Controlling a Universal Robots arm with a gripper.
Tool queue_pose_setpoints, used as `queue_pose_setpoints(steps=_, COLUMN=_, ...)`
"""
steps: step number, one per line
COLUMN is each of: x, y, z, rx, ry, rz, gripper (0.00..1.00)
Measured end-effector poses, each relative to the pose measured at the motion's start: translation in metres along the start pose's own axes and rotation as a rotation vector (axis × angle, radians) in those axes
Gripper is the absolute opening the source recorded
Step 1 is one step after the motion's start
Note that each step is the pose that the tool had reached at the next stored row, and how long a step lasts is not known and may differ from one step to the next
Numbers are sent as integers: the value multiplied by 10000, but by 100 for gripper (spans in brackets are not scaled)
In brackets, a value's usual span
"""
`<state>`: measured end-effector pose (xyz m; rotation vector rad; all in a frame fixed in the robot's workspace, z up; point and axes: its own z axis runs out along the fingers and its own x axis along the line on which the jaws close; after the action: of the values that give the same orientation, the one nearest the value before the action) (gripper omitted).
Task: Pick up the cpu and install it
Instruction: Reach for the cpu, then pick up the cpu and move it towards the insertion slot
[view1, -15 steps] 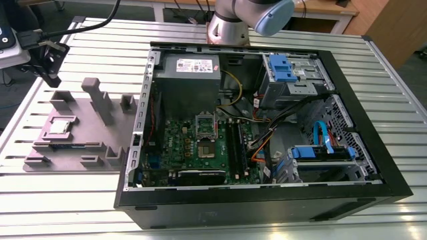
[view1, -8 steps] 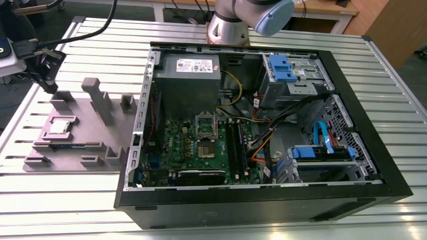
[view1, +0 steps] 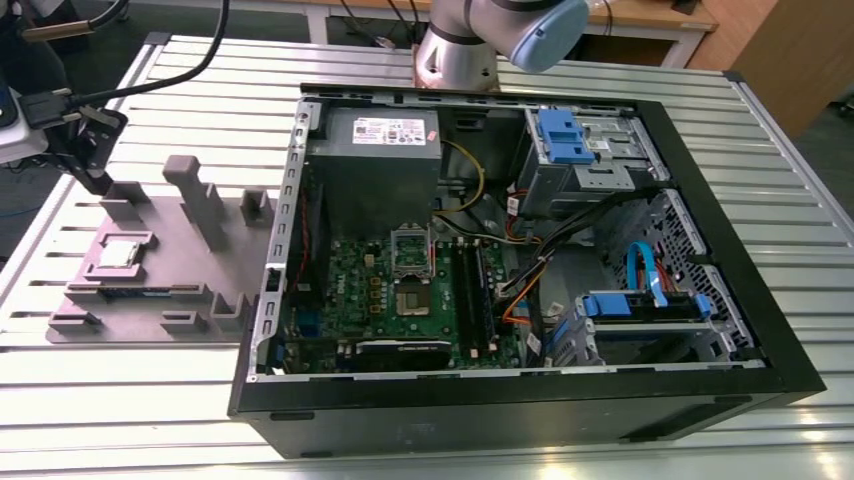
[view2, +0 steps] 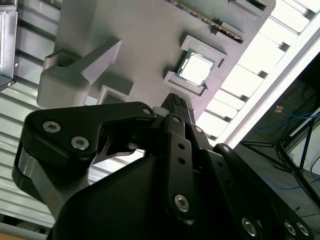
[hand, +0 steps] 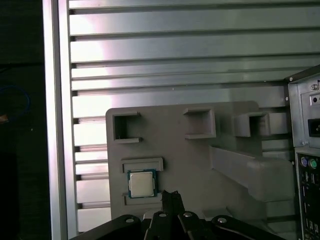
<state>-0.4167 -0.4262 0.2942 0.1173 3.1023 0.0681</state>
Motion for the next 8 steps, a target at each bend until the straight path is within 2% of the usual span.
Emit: queue_pose_setpoints(steps=8, x=1, y=-1, z=7, rx=-1, ry=-1, rz=-1, gripper=11)
